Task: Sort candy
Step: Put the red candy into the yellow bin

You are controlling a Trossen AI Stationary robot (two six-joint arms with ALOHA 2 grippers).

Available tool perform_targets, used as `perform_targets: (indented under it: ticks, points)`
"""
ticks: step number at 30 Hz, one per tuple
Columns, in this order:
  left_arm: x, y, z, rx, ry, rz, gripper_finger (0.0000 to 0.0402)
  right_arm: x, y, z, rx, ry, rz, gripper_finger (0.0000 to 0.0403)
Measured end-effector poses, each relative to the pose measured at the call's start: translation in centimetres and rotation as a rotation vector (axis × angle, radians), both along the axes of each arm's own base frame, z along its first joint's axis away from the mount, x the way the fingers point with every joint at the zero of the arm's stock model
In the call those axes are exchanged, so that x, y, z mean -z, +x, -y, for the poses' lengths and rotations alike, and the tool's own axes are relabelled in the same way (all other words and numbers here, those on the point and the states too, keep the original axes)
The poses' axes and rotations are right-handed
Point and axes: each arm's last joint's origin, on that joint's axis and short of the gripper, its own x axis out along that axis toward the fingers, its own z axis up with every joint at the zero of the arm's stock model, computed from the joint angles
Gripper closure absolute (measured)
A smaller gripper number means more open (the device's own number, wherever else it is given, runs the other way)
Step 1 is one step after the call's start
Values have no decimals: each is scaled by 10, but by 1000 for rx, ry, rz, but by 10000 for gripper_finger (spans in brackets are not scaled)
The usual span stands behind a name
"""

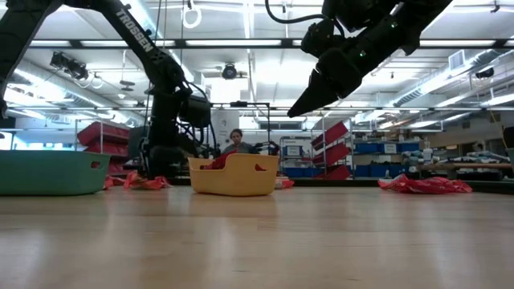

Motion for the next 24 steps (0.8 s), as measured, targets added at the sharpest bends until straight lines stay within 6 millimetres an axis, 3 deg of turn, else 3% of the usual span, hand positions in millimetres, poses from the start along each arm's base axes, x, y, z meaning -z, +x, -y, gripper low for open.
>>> perform_targets:
  ticks: [6, 13, 20, 24]
  points:
    - [-16, 2, 4, 48, 47, 47, 384, 0, -2, 0, 16, -11, -16, 366]
    - [-58, -2, 15, 85, 125, 180, 384, -14, -16, 2, 93, -37, -25, 379]
    - [-110, 14, 64, 332, 133, 489, 387, -17, -25, 1, 107, -23, -9, 389]
    - [-126, 36, 100, 521, 164, 616, 387, -7, -29, 1, 136, -9, -16, 390]
